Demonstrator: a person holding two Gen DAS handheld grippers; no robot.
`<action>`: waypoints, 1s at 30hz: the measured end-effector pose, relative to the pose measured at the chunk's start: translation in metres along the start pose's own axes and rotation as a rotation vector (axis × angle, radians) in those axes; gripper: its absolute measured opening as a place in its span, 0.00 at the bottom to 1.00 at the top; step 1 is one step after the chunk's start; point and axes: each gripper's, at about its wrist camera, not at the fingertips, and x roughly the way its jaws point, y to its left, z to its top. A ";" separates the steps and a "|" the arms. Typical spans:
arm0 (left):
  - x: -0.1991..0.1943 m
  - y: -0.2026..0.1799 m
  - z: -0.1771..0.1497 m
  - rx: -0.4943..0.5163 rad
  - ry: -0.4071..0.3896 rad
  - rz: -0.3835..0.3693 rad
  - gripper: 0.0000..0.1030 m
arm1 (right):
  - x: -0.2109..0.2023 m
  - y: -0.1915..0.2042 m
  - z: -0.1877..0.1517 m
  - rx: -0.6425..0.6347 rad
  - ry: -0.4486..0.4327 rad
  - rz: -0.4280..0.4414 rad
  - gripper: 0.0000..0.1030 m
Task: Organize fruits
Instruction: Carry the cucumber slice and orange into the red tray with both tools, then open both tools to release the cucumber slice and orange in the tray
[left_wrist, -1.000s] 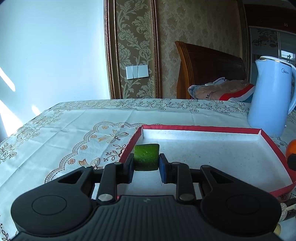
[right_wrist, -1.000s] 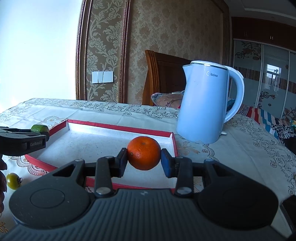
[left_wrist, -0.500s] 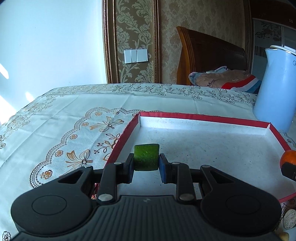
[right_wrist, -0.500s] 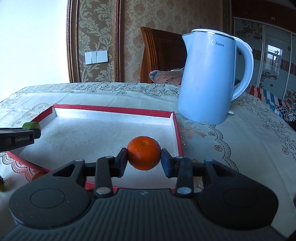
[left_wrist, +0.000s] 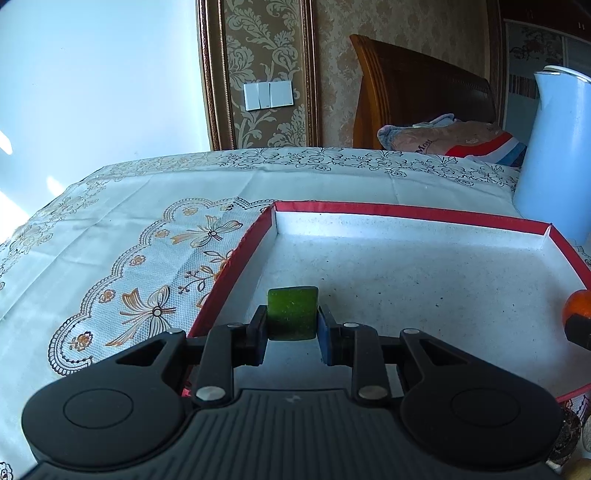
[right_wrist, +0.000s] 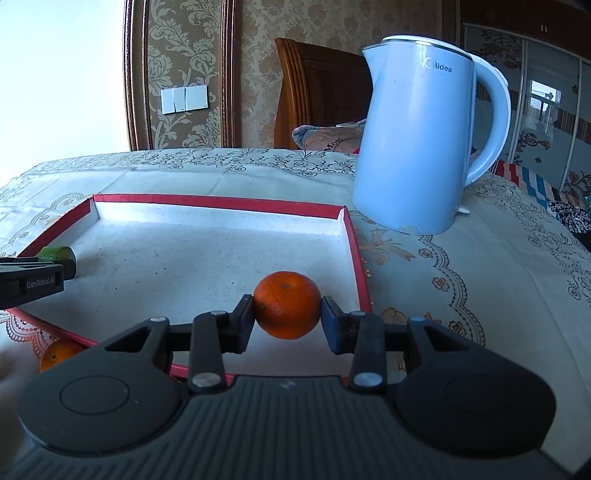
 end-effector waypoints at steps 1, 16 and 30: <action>0.000 -0.001 0.000 0.003 -0.001 -0.001 0.26 | 0.001 0.000 0.000 0.002 0.002 -0.002 0.35; 0.000 -0.004 -0.003 0.016 -0.006 0.002 0.26 | 0.005 -0.002 -0.004 0.012 0.024 -0.009 0.36; 0.000 -0.005 -0.009 0.028 -0.020 0.011 0.26 | 0.005 -0.001 -0.007 0.006 0.013 -0.022 0.36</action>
